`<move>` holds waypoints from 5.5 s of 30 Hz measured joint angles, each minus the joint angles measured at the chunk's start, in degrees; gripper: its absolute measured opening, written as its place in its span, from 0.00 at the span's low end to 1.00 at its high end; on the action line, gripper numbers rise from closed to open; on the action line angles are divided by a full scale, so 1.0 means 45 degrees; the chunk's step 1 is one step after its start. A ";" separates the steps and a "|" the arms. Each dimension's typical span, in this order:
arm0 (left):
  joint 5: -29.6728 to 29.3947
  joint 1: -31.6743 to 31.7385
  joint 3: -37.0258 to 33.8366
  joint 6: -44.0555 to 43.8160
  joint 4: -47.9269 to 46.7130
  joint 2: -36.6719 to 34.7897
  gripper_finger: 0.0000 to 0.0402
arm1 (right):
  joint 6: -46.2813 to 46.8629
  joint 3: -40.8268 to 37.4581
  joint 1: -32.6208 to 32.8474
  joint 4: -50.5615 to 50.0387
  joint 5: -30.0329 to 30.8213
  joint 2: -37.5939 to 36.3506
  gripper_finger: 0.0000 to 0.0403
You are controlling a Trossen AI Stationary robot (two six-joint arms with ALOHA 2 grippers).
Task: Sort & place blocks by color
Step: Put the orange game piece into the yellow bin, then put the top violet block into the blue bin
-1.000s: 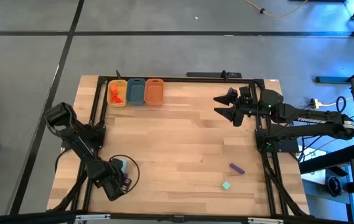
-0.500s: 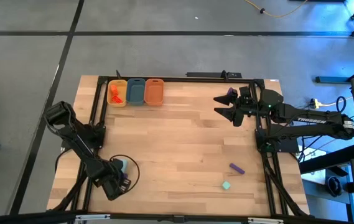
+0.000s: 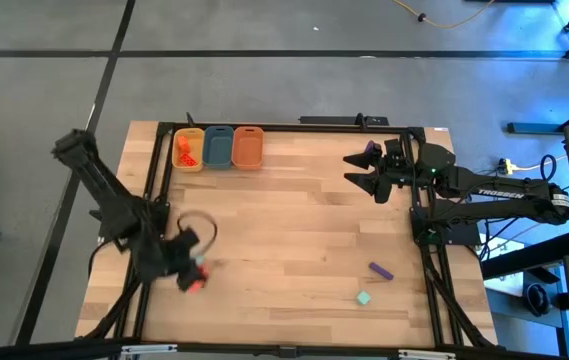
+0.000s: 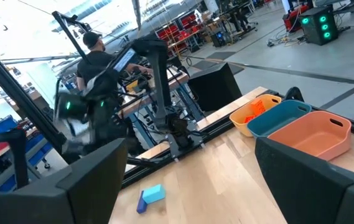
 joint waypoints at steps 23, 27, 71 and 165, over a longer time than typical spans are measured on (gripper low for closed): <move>0.3306 1.2432 0.0015 1.6602 0.7050 -0.2790 0.32 | -0.0642 0.0000 0.0000 0.0092 0.0321 0.0001 0.88; 0.3313 1.2279 0.0015 1.6616 0.7061 -0.2712 0.32 | -0.0658 0.0000 0.0000 0.0092 0.0321 0.0000 0.88; 0.1321 2.1868 0.3225 1.6822 -0.3580 0.2831 0.32 | -0.0535 0.0000 0.0005 0.0049 0.0330 0.0000 0.88; 0.3903 1.1558 -0.2652 1.5961 1.1057 -0.4247 0.48 | -0.0617 0.0000 0.0004 0.0214 0.0319 0.0003 0.88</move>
